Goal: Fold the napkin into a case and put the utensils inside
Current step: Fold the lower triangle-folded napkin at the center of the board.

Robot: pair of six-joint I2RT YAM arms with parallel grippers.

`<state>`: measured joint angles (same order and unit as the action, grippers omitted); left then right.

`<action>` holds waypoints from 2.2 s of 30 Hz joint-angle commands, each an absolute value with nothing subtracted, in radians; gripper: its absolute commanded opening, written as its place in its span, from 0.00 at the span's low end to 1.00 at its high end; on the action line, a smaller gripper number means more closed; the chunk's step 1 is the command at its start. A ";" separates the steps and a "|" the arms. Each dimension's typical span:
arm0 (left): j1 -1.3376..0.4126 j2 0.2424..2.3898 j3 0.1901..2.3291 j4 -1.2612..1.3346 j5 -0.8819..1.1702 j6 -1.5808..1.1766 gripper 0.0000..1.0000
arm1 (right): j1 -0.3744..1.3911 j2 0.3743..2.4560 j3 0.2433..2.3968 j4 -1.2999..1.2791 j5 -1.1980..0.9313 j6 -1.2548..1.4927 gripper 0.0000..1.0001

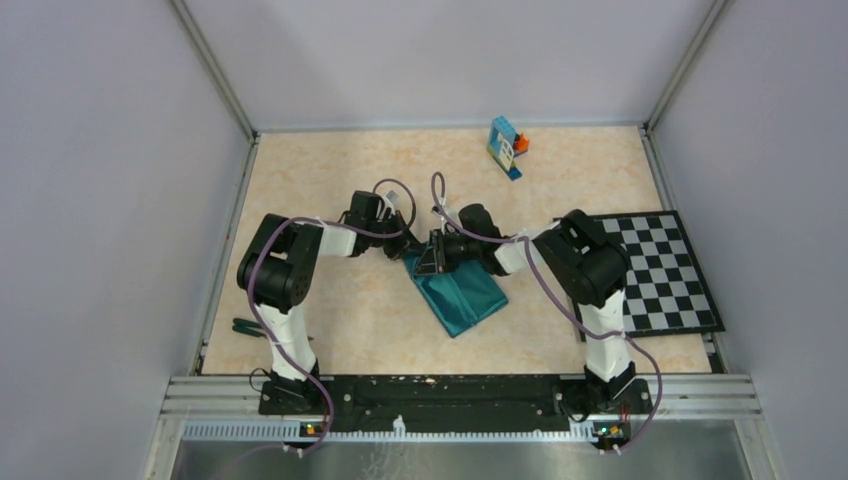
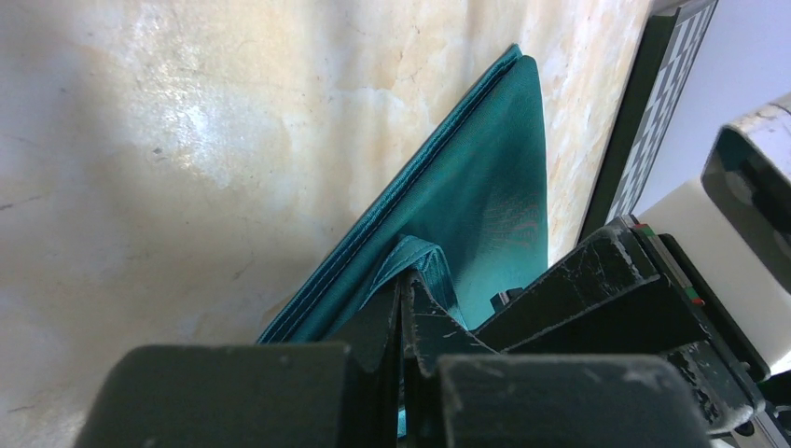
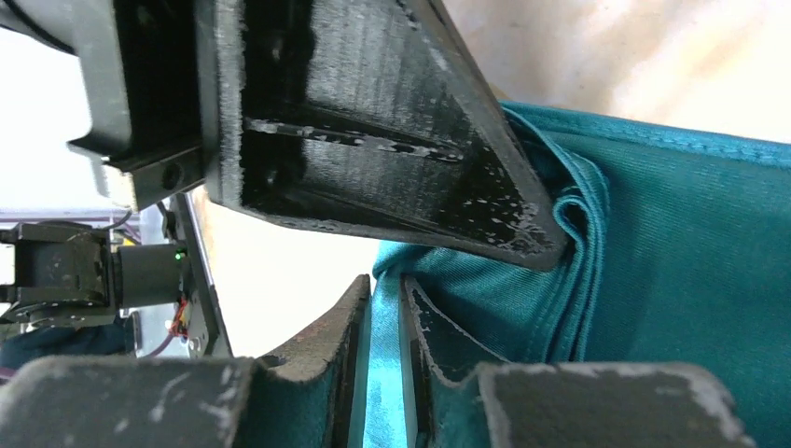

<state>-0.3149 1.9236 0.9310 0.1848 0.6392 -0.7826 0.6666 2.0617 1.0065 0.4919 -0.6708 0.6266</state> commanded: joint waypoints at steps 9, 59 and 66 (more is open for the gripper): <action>-0.305 1.980 0.902 0.182 0.576 -0.762 0.00 | 0.696 1.996 0.836 0.621 -0.748 0.657 0.16; -0.311 1.552 0.853 -0.091 0.750 -0.579 0.71 | 0.297 1.325 0.586 -0.110 -0.425 0.427 0.46; -0.307 1.454 0.666 -0.103 0.599 -0.592 0.54 | 0.297 1.380 0.534 -0.025 -0.502 0.440 0.41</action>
